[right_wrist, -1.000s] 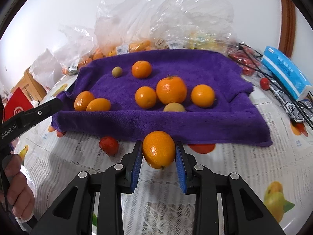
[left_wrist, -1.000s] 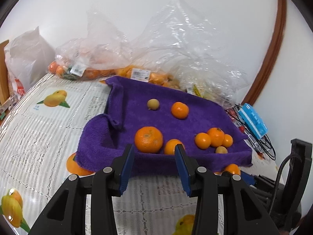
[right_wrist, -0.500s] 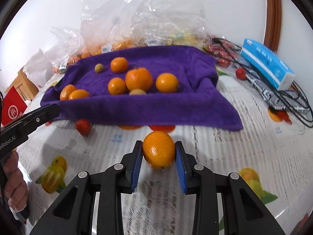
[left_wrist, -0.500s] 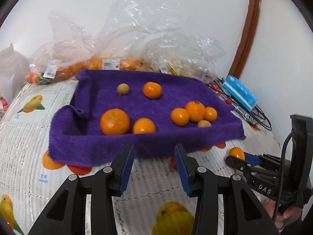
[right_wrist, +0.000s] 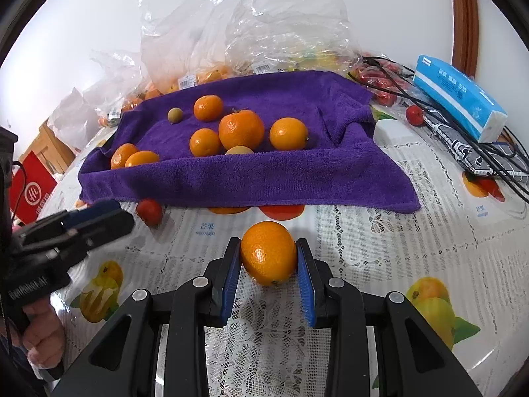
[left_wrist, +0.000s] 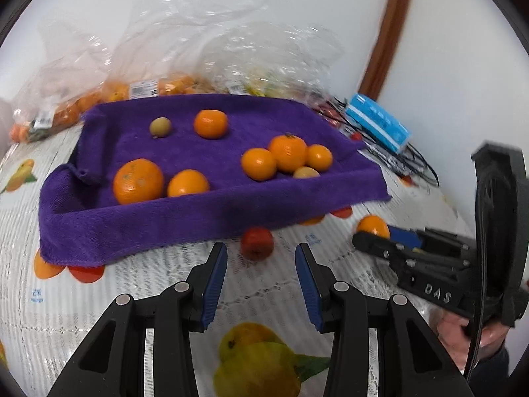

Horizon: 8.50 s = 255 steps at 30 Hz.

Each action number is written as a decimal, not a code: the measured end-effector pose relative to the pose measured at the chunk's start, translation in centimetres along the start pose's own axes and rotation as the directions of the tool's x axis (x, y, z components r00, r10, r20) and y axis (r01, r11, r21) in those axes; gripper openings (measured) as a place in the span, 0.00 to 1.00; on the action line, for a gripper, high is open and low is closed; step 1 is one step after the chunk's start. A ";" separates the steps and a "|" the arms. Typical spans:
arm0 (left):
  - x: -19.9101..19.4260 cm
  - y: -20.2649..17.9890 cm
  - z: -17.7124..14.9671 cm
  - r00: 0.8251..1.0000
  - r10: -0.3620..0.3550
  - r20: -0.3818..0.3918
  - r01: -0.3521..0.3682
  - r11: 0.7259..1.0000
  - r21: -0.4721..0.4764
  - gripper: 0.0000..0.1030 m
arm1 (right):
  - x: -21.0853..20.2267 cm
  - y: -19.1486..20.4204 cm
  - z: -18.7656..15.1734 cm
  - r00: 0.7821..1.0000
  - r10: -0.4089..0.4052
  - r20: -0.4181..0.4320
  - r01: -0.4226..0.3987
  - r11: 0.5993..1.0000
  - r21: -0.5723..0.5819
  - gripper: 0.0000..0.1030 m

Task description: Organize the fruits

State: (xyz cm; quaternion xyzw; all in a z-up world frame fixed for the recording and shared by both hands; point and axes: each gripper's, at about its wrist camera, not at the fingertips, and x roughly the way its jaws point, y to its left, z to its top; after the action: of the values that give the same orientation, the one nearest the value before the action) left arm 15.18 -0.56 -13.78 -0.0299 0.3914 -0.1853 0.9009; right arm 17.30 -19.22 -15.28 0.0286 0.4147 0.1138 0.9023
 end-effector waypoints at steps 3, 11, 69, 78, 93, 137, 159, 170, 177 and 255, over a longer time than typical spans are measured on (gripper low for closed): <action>0.4 -0.5 0.0 1.000 0.009 -0.018 -0.008 1.000 0.017 0.39 | -0.1 -0.3 -0.1 1.000 -0.015 0.004 0.015 1.000 0.021 0.32; 1.9 -0.1 0.7 0.997 0.048 -0.059 -0.050 0.998 -0.037 0.39 | -0.7 -1.2 -0.3 1.000 -0.007 0.019 0.006 0.998 0.056 0.32; -6.6 -0.2 1.5 0.929 -0.163 0.331 0.188 0.981 -0.044 0.23 | -1.0 -1.8 -0.9 0.997 0.074 0.025 -0.075 0.996 0.051 0.32; -7.5 0.4 1.6 0.917 -0.155 0.367 0.189 0.980 -0.059 0.23 | -1.0 -1.6 -0.9 0.997 0.078 0.025 -0.079 0.996 0.043 0.32; -8.6 1.1 2.0 0.907 -0.150 0.393 0.202 0.975 -0.093 0.23 | -1.5 -1.9 -0.7 0.992 0.123 0.034 -0.125 0.990 0.071 0.32; -5.7 6.4 6.2 0.930 0.003 0.368 0.057 0.987 -0.152 0.23 | -1.1 0.2 10.1 0.958 0.163 0.235 -0.159 0.987 -0.034 0.32; -2.0 7.4 5.6 0.963 0.065 0.262 -0.012 0.980 -0.200 0.23 | 2.6 0.4 8.6 0.990 0.071 0.125 -0.061 0.995 -0.083 0.32; -0.9 7.0 5.3 0.974 0.067 0.218 -0.025 0.981 -0.190 0.23 | 3.3 0.4 8.5 0.992 0.073 0.099 -0.065 0.994 -0.087 0.32; -0.3 7.0 5.3 0.978 0.068 0.198 -0.030 0.982 -0.189 0.23 | 2.8 0.1 8.6 0.990 0.069 0.124 -0.061 0.996 -0.069 0.32; -16.2 -2.1 1.2 0.957 0.237 0.169 -0.215 0.967 -0.139 0.80 | -16.0 4.6 2.0 0.973 -0.123 0.197 0.118 0.992 0.037 0.68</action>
State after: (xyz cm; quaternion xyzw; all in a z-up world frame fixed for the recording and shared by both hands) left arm 5.22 3.16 -1.26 -0.0555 0.3175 -0.0537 0.9451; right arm 7.86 -18.34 -1.44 0.0260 0.3249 0.0501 0.9441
